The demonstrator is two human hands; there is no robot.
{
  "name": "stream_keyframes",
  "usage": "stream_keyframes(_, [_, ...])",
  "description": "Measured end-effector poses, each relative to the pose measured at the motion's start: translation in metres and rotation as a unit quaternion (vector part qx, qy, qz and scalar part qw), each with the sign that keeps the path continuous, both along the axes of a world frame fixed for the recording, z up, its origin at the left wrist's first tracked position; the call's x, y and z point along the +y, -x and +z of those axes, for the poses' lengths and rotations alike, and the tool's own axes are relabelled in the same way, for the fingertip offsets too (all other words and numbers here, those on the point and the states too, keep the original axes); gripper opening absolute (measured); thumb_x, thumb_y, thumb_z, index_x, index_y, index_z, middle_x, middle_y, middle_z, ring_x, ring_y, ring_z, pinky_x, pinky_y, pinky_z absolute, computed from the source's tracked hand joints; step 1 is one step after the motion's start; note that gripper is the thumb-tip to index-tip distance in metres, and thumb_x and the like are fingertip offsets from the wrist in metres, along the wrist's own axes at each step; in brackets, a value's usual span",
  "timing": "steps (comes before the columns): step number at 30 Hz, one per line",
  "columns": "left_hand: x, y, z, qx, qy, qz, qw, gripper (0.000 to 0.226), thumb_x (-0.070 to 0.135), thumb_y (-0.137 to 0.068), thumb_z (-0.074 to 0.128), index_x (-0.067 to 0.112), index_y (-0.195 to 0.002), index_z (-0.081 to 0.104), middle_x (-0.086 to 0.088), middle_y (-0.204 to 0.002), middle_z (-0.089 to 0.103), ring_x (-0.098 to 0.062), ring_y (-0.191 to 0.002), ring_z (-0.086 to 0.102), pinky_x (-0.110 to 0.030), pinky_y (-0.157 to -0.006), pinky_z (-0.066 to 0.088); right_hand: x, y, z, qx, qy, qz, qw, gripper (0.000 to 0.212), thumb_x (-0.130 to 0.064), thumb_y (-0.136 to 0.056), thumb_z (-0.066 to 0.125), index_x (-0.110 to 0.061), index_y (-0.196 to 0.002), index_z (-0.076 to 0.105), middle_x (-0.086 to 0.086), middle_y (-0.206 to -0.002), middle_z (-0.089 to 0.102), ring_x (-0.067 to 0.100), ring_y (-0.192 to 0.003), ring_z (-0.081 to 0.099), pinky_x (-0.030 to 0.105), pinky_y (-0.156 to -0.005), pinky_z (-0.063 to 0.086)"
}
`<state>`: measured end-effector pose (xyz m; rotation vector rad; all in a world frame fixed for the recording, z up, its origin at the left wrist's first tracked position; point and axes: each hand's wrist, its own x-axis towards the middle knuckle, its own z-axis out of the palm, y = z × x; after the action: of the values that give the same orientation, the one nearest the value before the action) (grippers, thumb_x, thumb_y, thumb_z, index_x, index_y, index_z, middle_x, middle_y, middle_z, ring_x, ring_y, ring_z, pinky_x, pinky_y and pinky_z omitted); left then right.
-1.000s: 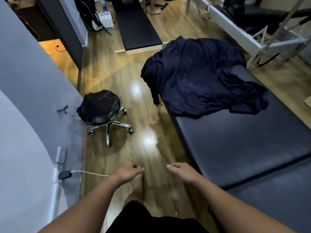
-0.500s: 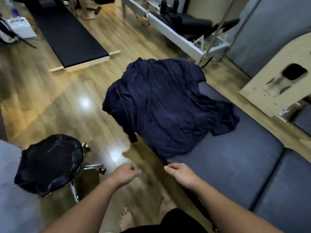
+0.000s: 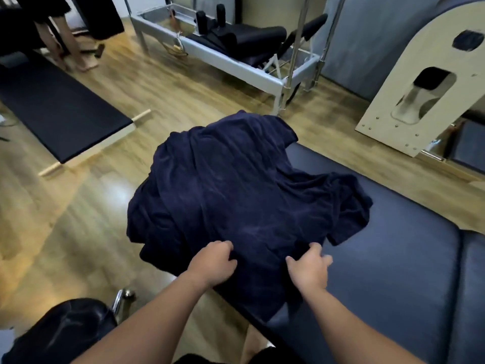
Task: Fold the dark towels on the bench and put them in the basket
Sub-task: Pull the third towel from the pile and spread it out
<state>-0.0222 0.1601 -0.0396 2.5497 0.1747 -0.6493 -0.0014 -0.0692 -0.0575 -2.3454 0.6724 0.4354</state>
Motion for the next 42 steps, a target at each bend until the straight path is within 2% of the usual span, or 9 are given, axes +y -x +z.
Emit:
stream_keyframes(6, [-0.021,-0.072,-0.005,0.009,-0.06,-0.162,0.985,0.033,0.032,-0.095,0.055,0.015,-0.123,0.057,-0.004,-0.122,0.05,-0.027,-0.116,0.051,-0.041,-0.098,0.049,-0.005,-0.025,0.0,-0.009,-0.046,-0.066,0.997,0.07,-0.016,-0.089,0.071,-0.018,-0.15,0.036,0.015,-0.136,0.034,0.011,-0.075,0.046,0.03,-0.076,0.045])
stream_keyframes(13, [-0.042,-0.151,-0.019,0.009,-0.124,-0.306,0.944,0.029,0.035,-0.101,0.045,0.016,-0.121,0.052,-0.007,-0.129,0.043,-0.031,-0.12,0.042,-0.047,-0.095,0.046,-0.024,-0.039,0.006,0.014,-0.016,-0.089,0.996,0.047,0.004,-0.079,0.049,-0.031,-0.102,0.069,-0.004,-0.104,0.061,0.019,-0.1,0.059,0.026,-0.082,0.051])
stream_keyframes(18, [-0.087,-0.216,-0.009,-0.079,-0.036,-0.38,0.921,0.008,0.019,-0.099,0.043,0.016,-0.095,0.049,-0.003,-0.106,0.056,-0.028,-0.097,0.057,-0.045,-0.084,0.053,-0.048,-0.026,0.027,-0.006,0.115,-0.169,0.979,0.049,0.009,-0.076,0.042,-0.023,-0.1,0.07,-0.003,-0.101,0.055,0.024,-0.093,0.056,0.029,-0.071,0.044])
stream_keyframes(22, [-0.154,-0.246,0.001,-0.197,0.039,-0.429,0.881,0.007,0.015,-0.1,0.043,0.014,-0.1,0.05,-0.006,-0.108,0.053,-0.029,-0.106,0.052,-0.043,-0.086,0.051,-0.031,-0.009,0.021,-0.074,0.199,-0.066,0.975,0.051,0.006,-0.072,0.049,-0.021,-0.109,0.07,-0.003,-0.103,0.055,0.025,-0.088,0.053,0.033,-0.067,0.048])
stream_keyframes(25, [-0.204,-0.254,0.0,-0.19,0.016,-0.559,0.807,0.058,0.004,-0.094,0.046,0.019,-0.149,0.038,-0.01,-0.151,0.037,-0.035,-0.142,0.031,-0.048,-0.107,0.042,-0.006,0.0,0.018,-0.128,0.073,-0.05,0.988,0.042,-0.015,-0.083,0.062,-0.026,-0.123,0.063,-0.012,-0.117,0.054,0.0,-0.088,0.053,0.015,-0.081,0.046])
stream_keyframes(29, [-0.241,-0.259,0.006,-0.084,-0.058,-0.671,0.735,0.109,-0.019,-0.085,0.035,0.058,-0.154,-0.002,-0.004,-0.17,-0.006,-0.035,-0.154,0.009,-0.05,-0.111,0.038,0.006,0.012,-0.001,-0.142,0.071,-0.353,0.922,0.035,-0.009,-0.087,0.067,-0.014,-0.122,0.064,-0.003,-0.115,0.057,0.011,-0.103,0.059,0.006,-0.088,0.034])
stream_keyframes(33, [-0.243,-0.259,0.003,-0.063,-0.226,-0.705,0.669,0.103,-0.002,-0.093,0.05,0.064,-0.151,-0.004,-0.011,-0.16,0.021,-0.037,-0.142,0.028,-0.047,-0.093,0.044,0.009,0.026,-0.01,0.048,0.028,-0.363,0.93,0.038,-0.049,-0.079,0.07,-0.03,-0.112,0.064,-0.004,-0.106,0.061,0.02,-0.105,0.063,0.025,-0.083,0.045])
stream_keyframes(36, [-0.236,-0.259,0.0,-0.074,-0.262,-0.697,0.663,0.069,0.011,-0.095,0.052,0.047,-0.151,0.032,-0.008,-0.144,0.046,-0.035,-0.132,0.045,-0.044,-0.09,0.046,0.021,0.028,-0.014,0.091,-0.023,-0.315,0.944,0.059,-0.067,-0.069,0.058,-0.036,-0.119,0.051,-0.006,-0.108,0.069,0.023,-0.106,0.066,0.035,-0.086,0.054])
stream_keyframes(42, [-0.22,-0.25,0.014,-0.163,-0.225,-0.657,0.701,0.038,0.016,-0.089,0.057,0.018,-0.126,0.051,-0.01,-0.12,0.059,-0.032,-0.106,0.063,-0.038,-0.068,0.047,0.03,0.029,-0.01,0.123,-0.019,-0.222,0.967,0.03,-0.036,-0.079,0.053,-0.02,-0.104,0.056,0.009,-0.11,0.069,0.036,-0.108,0.063,0.037,-0.086,0.054])
